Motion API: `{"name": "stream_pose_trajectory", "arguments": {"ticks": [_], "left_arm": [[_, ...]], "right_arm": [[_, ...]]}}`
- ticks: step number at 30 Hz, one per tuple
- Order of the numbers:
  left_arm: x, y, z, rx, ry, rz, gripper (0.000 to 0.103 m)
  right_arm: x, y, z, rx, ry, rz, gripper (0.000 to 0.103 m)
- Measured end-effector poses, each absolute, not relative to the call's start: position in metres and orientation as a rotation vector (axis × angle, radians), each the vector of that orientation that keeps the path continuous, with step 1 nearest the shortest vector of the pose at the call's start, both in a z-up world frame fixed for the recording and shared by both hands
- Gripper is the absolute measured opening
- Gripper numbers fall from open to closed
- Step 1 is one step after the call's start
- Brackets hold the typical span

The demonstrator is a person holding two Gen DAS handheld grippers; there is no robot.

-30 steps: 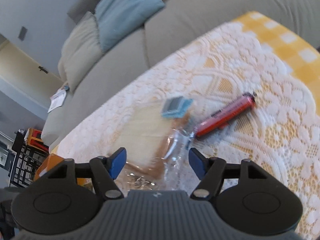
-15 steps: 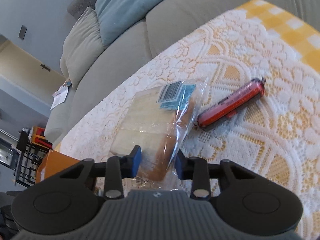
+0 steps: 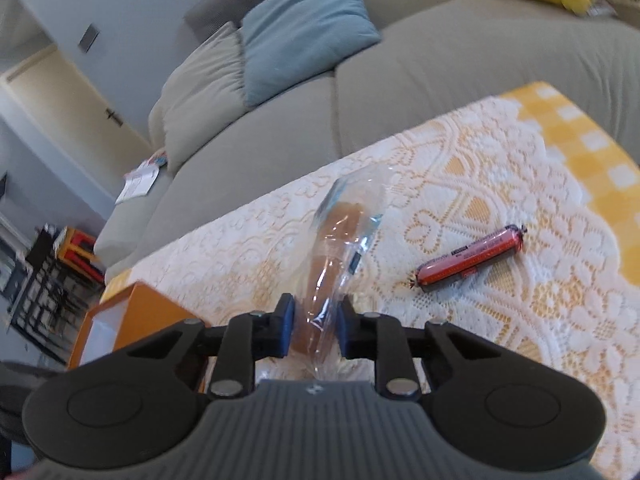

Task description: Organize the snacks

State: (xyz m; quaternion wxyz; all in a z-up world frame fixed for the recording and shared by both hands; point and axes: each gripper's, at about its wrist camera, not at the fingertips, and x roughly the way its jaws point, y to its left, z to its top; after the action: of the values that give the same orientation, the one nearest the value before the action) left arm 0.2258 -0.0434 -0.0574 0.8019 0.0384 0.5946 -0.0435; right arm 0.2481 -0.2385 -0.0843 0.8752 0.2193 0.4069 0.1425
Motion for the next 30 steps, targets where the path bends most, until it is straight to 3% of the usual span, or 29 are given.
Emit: {"name": "stream_pose_trajectory", "arguments": {"ticks": [7, 18, 24, 30], "left_arm": [[0.199, -0.037, -0.045, 0.051, 1.264, -0.102, 0.043], [0.164, -0.028, -0.065, -0.025, 1.316, -0.104, 0.043], [0.157, -0.02, -0.075, -0.078, 1.337, -0.105, 0.043], [0.156, -0.018, -0.073, -0.103, 1.333, -0.11, 0.043]], "right_arm": [[0.213, -0.227, -0.057, 0.316, 0.905, 0.338, 0.018], [0.1, -0.179, -0.038, -0.19, 0.868, 0.417, 0.017], [0.098, -0.172, -0.044, -0.206, 0.843, 0.367, 0.023], [0.11, -0.178, -0.046, -0.042, 0.86, 0.372, 0.03]]}}
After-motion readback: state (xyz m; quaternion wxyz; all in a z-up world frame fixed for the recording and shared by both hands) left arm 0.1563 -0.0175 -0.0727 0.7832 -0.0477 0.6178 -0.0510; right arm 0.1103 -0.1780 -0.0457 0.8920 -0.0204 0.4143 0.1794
